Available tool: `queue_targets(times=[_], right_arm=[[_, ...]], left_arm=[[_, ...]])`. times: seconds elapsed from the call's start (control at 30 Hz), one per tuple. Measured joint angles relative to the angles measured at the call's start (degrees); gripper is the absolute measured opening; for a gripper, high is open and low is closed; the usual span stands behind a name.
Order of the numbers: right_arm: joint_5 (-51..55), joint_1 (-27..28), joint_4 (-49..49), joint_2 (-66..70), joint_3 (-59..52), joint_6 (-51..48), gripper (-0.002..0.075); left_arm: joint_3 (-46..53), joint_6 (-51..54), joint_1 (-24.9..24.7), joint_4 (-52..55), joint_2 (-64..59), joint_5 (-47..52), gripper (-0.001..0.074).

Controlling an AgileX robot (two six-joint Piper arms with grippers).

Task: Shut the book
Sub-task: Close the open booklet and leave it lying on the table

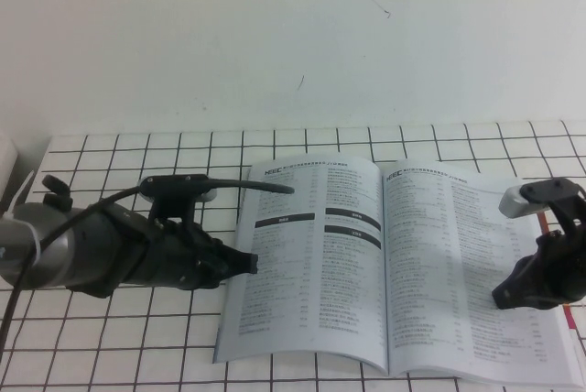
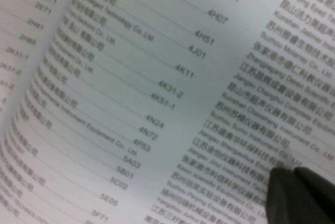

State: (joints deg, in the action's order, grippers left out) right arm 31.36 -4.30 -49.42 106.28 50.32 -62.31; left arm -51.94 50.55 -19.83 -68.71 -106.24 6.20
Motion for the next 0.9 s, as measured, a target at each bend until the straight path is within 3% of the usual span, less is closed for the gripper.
queue_targets(times=[0.27,0.5,0.63,0.77,0.9], right_arm=[[0.7,0.1,-1.0,1.1,0.4,-0.6,-0.0003],[2.4,0.6,-5.2,3.5,1.0,-0.7,-0.0003],[2.8,0.9,-6.8,3.9,1.1,-0.7,-0.0003],[2.1,0.7,-6.8,2.4,1.0,-0.7,-0.0003],[-1.2,0.2,1.5,-1.3,0.2,2.5,-0.0003]], left_arm=[[-0.2,3.3,0.2,-5.1,-0.6,14.8,-0.0004],[-0.7,19.8,0.2,-24.6,-0.8,37.9,-0.0004],[-3.3,23.3,0.2,-28.3,-0.4,50.6,-0.0004],[-3.9,24.4,0.2,-28.3,1.0,54.6,-0.0004],[-3.9,27.6,0.7,-28.1,4.2,54.9,-0.0004]])
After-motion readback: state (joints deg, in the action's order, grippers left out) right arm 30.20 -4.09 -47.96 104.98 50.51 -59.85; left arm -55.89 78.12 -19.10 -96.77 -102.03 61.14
